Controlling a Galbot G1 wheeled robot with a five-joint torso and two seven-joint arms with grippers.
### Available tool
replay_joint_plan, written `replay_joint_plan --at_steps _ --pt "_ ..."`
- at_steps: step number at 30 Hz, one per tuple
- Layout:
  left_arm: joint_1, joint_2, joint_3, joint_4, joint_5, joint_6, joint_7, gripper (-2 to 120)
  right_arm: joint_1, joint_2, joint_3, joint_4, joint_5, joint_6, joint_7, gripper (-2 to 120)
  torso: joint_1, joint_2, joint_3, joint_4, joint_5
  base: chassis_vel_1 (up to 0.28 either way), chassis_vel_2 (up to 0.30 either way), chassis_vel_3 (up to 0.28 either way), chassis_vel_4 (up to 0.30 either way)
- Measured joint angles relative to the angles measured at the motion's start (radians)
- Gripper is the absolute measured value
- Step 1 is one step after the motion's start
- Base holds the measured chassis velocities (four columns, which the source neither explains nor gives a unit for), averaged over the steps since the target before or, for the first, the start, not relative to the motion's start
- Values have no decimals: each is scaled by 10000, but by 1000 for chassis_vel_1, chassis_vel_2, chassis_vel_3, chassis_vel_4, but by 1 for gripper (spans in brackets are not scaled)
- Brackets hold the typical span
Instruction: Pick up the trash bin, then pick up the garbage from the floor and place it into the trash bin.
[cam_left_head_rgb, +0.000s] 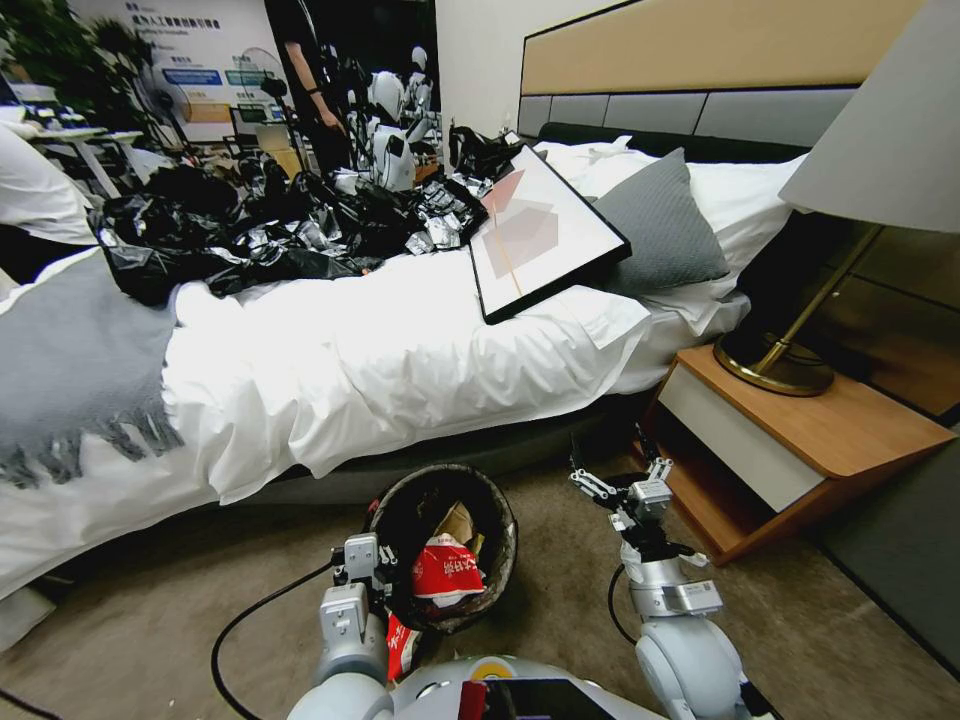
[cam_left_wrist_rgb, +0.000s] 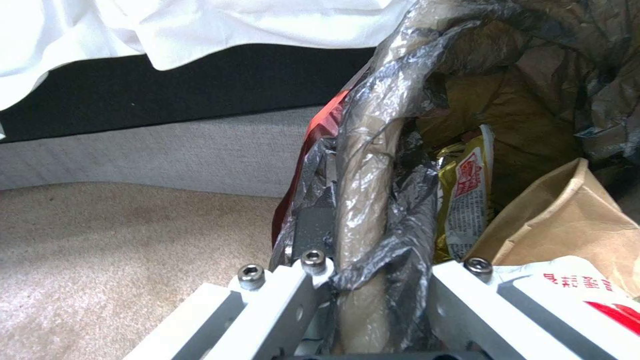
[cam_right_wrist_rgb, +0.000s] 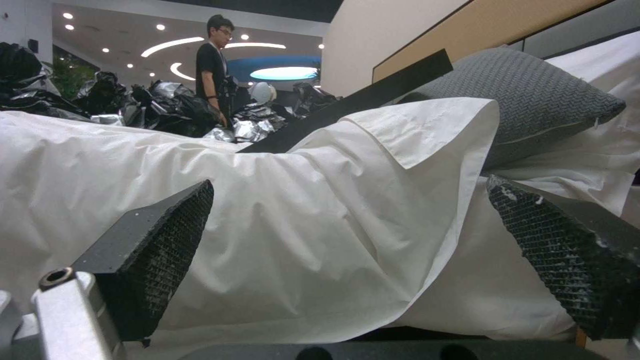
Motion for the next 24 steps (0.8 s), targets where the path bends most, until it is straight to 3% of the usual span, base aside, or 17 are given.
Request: replay_joint_plan --at_steps 13,24 --pt "13 16 -9 -15 5 30 9 1 388 -41 -89 -163 71 35 -144 100 0 0 0 0 0 0 0 0 0" --pt "103 12 14 -119 62 30 8 1 412 -90 -96 -168 133 5 -178 100 0 0 0 0 -1 72 75 71 77"
